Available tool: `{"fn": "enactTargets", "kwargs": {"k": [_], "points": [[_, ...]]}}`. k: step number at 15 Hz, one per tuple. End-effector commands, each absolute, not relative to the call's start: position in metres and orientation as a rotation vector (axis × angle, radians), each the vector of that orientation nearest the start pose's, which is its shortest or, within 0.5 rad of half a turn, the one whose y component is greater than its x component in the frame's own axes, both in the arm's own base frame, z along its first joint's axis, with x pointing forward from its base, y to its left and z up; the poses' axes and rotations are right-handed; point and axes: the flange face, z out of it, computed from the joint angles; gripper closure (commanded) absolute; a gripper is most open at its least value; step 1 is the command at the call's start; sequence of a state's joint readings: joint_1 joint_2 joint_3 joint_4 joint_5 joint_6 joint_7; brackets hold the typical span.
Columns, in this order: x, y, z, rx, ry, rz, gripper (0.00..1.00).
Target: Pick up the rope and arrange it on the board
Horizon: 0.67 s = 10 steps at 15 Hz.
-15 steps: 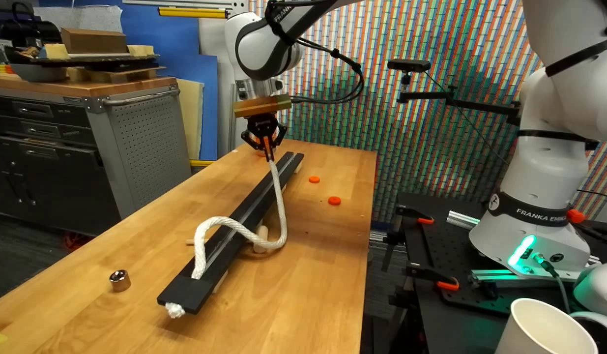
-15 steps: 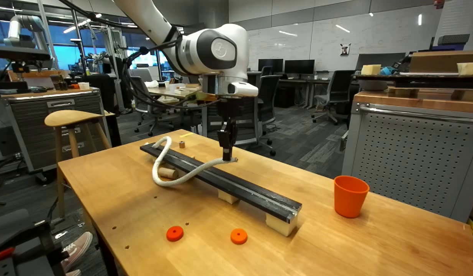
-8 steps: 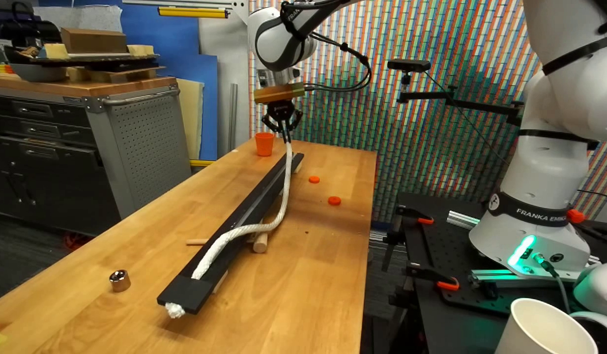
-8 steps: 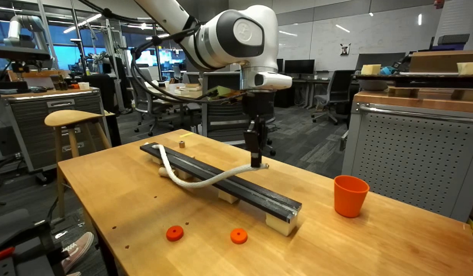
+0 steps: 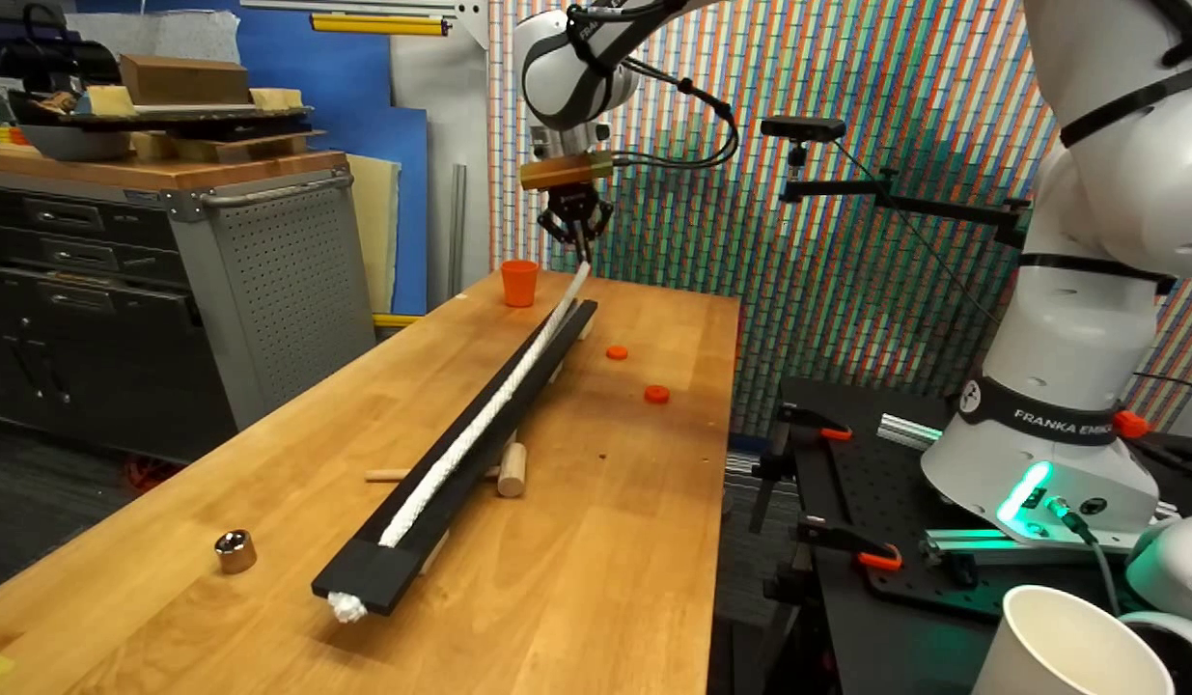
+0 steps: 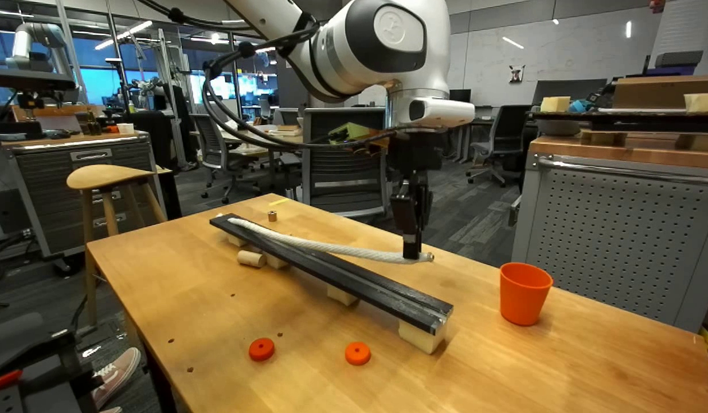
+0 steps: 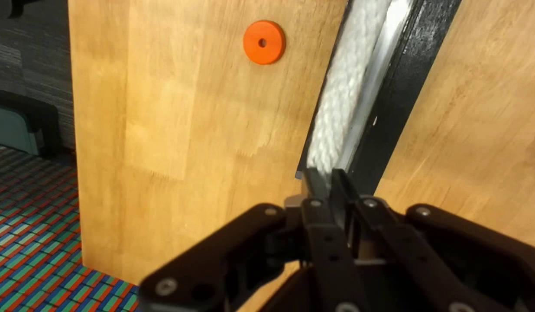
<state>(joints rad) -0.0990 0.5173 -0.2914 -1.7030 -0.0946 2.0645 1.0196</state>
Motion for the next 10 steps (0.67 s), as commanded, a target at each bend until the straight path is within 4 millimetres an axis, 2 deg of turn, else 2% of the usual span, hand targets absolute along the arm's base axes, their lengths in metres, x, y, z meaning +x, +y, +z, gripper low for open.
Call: {"fn": "enactTargets", "kwargs": {"k": [1, 6, 10], "points": [[0.624, -0.243, 0.300, -2.661, 2.142, 0.094, 0.98], [0.639, -0.228, 0.274, -2.710, 2.119, 0.115, 0.98], [0.645, -0.227, 0.253, -2.751, 2.142, 0.134, 0.98]]}}
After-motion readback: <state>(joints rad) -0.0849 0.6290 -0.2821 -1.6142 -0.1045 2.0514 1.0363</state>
